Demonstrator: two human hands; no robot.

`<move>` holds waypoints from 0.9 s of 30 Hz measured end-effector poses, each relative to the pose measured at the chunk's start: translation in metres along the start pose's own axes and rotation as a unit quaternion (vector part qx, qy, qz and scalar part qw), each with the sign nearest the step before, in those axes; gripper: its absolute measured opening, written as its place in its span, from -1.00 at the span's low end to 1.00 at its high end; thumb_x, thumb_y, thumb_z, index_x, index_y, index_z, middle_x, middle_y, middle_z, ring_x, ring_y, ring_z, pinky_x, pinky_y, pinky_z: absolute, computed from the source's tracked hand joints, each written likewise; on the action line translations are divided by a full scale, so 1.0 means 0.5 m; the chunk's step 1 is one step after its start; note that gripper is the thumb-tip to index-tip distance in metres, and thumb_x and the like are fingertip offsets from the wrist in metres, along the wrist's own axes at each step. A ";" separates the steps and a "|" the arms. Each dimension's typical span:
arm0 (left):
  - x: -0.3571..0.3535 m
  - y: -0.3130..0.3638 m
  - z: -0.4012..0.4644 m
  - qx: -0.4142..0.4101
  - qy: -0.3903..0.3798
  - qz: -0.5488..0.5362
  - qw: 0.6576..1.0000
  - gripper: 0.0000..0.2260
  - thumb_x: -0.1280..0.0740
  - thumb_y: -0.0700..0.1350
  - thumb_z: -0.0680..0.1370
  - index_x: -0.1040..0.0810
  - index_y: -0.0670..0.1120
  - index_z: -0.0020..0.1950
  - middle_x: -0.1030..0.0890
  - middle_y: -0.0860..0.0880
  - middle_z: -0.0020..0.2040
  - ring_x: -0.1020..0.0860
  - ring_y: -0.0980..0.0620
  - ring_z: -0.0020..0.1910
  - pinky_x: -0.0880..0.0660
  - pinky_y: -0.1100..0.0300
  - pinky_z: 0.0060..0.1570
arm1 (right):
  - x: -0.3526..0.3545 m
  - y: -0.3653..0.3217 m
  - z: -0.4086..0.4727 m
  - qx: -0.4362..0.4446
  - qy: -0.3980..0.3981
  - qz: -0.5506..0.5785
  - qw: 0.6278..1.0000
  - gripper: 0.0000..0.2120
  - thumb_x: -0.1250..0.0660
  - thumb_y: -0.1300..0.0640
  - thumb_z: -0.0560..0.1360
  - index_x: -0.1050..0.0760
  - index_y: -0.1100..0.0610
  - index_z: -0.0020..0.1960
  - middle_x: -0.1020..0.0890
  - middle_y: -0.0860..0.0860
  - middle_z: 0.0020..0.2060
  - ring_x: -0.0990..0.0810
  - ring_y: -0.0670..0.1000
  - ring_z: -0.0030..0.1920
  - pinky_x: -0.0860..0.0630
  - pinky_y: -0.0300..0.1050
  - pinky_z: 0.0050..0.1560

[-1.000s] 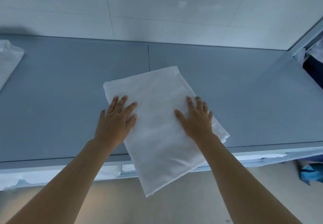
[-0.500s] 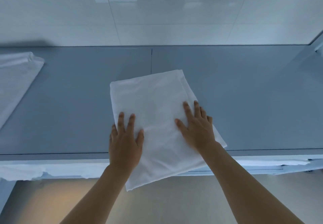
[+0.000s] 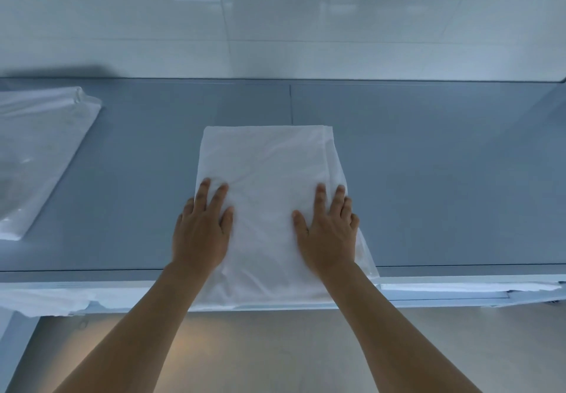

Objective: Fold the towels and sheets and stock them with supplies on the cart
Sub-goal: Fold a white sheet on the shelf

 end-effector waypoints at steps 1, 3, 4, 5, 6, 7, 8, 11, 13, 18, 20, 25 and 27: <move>0.006 -0.026 0.006 -0.004 0.002 -0.002 1.000 -0.54 -0.13 0.08 0.70 -0.28 0.05 0.61 -0.17 -0.07 0.66 -0.42 -0.32 0.41 -0.44 -0.18 0.34 | -0.008 -0.025 -0.002 -0.002 0.001 -0.001 1.000 -0.23 0.05 -0.36 0.62 0.09 0.02 0.68 0.05 0.24 0.65 -0.04 0.30 0.61 -0.10 0.23 0.53; 0.018 -0.085 0.016 -0.008 0.003 -0.007 1.000 -0.54 -0.13 0.08 0.70 -0.29 0.05 0.61 -0.17 -0.07 0.66 -0.42 -0.32 0.41 -0.43 -0.17 0.36 | -0.026 -0.083 -0.007 -0.004 0.000 -0.005 1.000 -0.23 0.06 -0.36 0.61 0.10 0.01 0.68 0.06 0.24 0.65 -0.03 0.30 0.61 -0.09 0.23 0.54; 0.025 -0.119 0.020 -0.009 0.003 -0.008 1.000 -0.54 -0.13 0.08 0.70 -0.29 0.05 0.61 -0.17 -0.07 0.66 -0.42 -0.32 0.41 -0.43 -0.17 0.36 | -0.035 -0.114 -0.010 -0.005 -0.001 -0.004 1.000 -0.23 0.07 -0.36 0.61 0.10 0.01 0.68 0.06 0.24 0.65 -0.03 0.30 0.62 -0.09 0.24 0.54; 0.033 -0.154 0.024 -0.009 0.003 -0.009 1.000 -0.54 -0.13 0.08 0.70 -0.29 0.05 0.61 -0.17 -0.08 0.66 -0.42 -0.31 0.41 -0.44 -0.17 0.35 | -0.045 -0.148 -0.014 -0.005 -0.002 -0.001 1.000 -0.23 0.07 -0.36 0.61 0.11 0.00 0.68 0.07 0.23 0.65 -0.02 0.29 0.62 -0.08 0.24 0.54; 0.043 -0.190 0.029 -0.011 0.004 -0.009 1.000 -0.54 -0.14 0.08 0.70 -0.29 0.05 0.60 -0.17 -0.08 0.66 -0.42 -0.31 0.41 -0.44 -0.17 0.35 | -0.055 -0.183 -0.018 -0.005 -0.001 0.001 1.000 -0.23 0.07 -0.37 0.61 0.11 0.00 0.68 0.07 0.23 0.65 -0.02 0.29 0.62 -0.07 0.24 0.55; 0.052 -0.227 0.034 -0.013 0.006 -0.008 1.000 -0.54 -0.13 0.08 0.70 -0.29 0.05 0.60 -0.18 -0.08 0.66 -0.43 -0.31 0.41 -0.45 -0.17 0.34 | -0.065 -0.219 -0.022 -0.005 -0.001 0.005 1.000 -0.23 0.07 -0.37 0.61 0.11 -0.01 0.68 0.07 0.23 0.65 -0.01 0.29 0.62 -0.07 0.24 0.55; 0.062 -0.262 0.040 -0.016 0.006 -0.005 1.000 -0.54 -0.13 0.09 0.70 -0.29 0.05 0.61 -0.18 -0.08 0.65 -0.43 -0.31 0.41 -0.46 -0.17 0.34 | -0.074 -0.254 -0.026 -0.008 0.000 0.009 1.000 -0.23 0.06 -0.37 0.60 0.11 -0.01 0.68 0.07 0.23 0.65 -0.01 0.29 0.62 -0.07 0.24 0.55; 0.088 -0.359 0.061 -0.029 0.003 0.002 1.000 -0.53 -0.10 0.12 0.70 -0.28 0.06 0.61 -0.17 -0.08 0.66 -0.43 -0.30 0.42 -0.46 -0.17 0.34 | -0.097 -0.354 -0.037 -0.018 0.007 0.012 1.000 -0.23 0.07 -0.37 0.60 0.10 0.00 0.68 0.05 0.23 0.65 -0.04 0.30 0.61 -0.09 0.24 0.54; 0.103 -0.416 0.081 -0.030 -0.001 0.008 1.000 -0.52 -0.06 0.14 0.69 -0.28 0.07 0.61 -0.18 -0.06 0.66 -0.44 -0.29 0.41 -0.46 -0.17 0.34 | -0.111 -0.412 -0.042 -0.028 0.010 0.015 0.999 -0.22 0.09 -0.38 0.59 0.08 0.00 0.68 0.04 0.24 0.65 -0.05 0.30 0.60 -0.10 0.24 0.53; 0.136 -0.503 0.113 -0.024 -0.010 0.044 0.999 -0.51 -0.05 0.16 0.69 -0.29 0.09 0.61 -0.20 -0.10 0.65 -0.46 -0.31 0.38 -0.48 -0.18 0.30 | -0.139 -0.508 -0.038 -0.047 0.011 0.023 0.999 -0.22 0.06 -0.36 0.57 0.04 0.00 0.67 0.01 0.25 0.64 -0.08 0.30 0.60 -0.13 0.23 0.52; 0.142 -0.515 0.120 -0.011 -0.021 0.059 0.998 -0.48 -0.04 0.18 0.67 -0.25 0.11 0.63 -0.18 -0.15 0.65 -0.43 -0.30 0.42 -0.44 -0.16 0.34 | -0.144 -0.521 -0.036 -0.052 0.008 0.021 0.998 -0.23 0.04 -0.35 0.58 0.03 0.00 0.67 0.00 0.25 0.64 -0.10 0.31 0.59 -0.14 0.24 0.50; 0.140 -0.523 0.099 0.077 -0.030 0.043 0.996 -0.45 -0.07 0.20 0.68 -0.11 0.13 0.67 -0.40 -0.31 0.43 -0.41 -0.32 0.37 -0.38 -0.16 0.36 | -0.127 -0.505 -0.023 -0.054 0.022 -0.006 0.998 -0.25 -0.02 -0.34 0.60 -0.04 0.03 0.66 -0.15 0.27 0.60 -0.20 0.28 0.52 -0.27 0.22 0.34; 0.136 -0.528 0.092 0.119 -0.037 -0.004 0.992 -0.42 -0.10 0.23 0.67 -0.07 0.16 0.66 -0.42 -0.31 0.36 -0.44 -0.33 0.29 -0.41 -0.16 0.30 | -0.117 -0.497 -0.006 -0.075 0.020 -0.014 0.997 -0.22 -0.03 -0.36 0.60 -0.04 0.07 0.65 -0.23 0.25 0.54 -0.26 0.26 0.45 -0.35 0.19 0.24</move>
Point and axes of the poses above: each hand's wrist, its own z-axis towards the middle knuckle, its own x-axis out of the back of the hand, y = z × x, the point moved 9 cm from there along z, towards the middle knuckle
